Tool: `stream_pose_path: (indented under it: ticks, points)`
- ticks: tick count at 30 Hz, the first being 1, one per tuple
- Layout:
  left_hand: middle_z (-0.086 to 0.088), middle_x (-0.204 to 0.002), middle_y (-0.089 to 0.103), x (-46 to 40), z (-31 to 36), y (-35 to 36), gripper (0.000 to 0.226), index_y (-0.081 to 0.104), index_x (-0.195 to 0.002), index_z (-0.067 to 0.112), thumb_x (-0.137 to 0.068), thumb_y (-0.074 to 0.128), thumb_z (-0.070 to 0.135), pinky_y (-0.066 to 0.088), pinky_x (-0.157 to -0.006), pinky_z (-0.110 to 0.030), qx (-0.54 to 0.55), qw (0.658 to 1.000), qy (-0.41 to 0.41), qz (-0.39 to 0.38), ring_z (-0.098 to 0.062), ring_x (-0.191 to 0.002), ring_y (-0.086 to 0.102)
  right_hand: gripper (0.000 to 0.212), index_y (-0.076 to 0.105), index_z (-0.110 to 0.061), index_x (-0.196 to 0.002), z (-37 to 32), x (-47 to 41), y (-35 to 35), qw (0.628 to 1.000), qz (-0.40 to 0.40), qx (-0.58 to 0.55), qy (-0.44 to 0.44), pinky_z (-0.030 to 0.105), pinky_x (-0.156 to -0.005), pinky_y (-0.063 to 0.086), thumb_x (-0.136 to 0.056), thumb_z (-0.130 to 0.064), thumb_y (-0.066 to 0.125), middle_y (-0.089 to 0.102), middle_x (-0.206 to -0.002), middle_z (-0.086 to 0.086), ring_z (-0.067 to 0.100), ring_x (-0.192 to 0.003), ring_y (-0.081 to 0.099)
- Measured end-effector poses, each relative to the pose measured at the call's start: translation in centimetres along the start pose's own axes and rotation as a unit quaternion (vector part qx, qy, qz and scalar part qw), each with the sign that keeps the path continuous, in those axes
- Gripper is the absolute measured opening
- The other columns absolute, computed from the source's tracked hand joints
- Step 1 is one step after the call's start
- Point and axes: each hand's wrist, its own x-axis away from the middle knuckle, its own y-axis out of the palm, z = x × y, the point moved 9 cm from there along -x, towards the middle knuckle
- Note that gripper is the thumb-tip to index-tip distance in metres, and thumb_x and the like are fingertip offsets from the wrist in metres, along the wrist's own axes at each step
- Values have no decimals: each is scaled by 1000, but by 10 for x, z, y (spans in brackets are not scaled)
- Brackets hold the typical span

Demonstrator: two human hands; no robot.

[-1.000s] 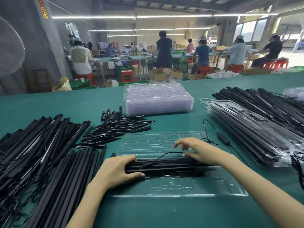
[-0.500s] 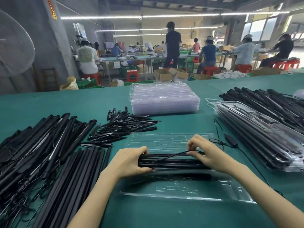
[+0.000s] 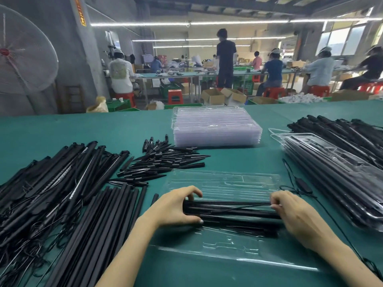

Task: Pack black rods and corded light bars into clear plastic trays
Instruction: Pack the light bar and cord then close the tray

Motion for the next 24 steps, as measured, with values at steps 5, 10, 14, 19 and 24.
stream_pose_path:
  ticks: [5,10,14,19,24]
  points:
    - [16,-101,57,8,-15,-5,58,50,-118,47,-71,79,30,42,-87,-17,98,995,-7,5,1,-90,51,44,62,-12,-89,2,3,5,999,-22,-36,-16,24,-68,42,-100,-43,33,55,-82,-10,6,-75,50]
    - [7,-92,61,11,-15,-11,38,64,-93,36,-72,76,7,45,-83,-22,145,989,9,37,-7,-88,57,34,52,-26,-107,19,3,-9,994,24,-83,62,9,-74,41,-85,-52,52,50,-99,-21,-5,-84,51]
    - [0,-80,52,16,-7,-20,29,56,-80,37,-67,71,15,34,-67,-19,152,984,36,87,-7,-72,42,39,54,-42,-108,40,13,-8,987,-10,-109,115,11,-77,40,-82,-21,74,54,-111,-22,0,-88,54]
    - [14,-84,47,18,-1,-21,22,59,-76,36,-73,71,17,36,-68,-22,178,978,54,97,-17,-76,46,16,68,-31,-86,31,10,-9,993,-23,-98,54,22,-75,42,-86,-31,52,62,-87,-15,2,-87,54]
    - [23,-89,48,24,10,-27,49,59,-81,34,-65,63,-12,37,-76,-15,62,982,97,151,-3,-88,48,29,72,-7,-79,21,6,-29,996,81,-22,-12,27,-72,44,-88,-29,56,64,-81,-6,15,-77,52]
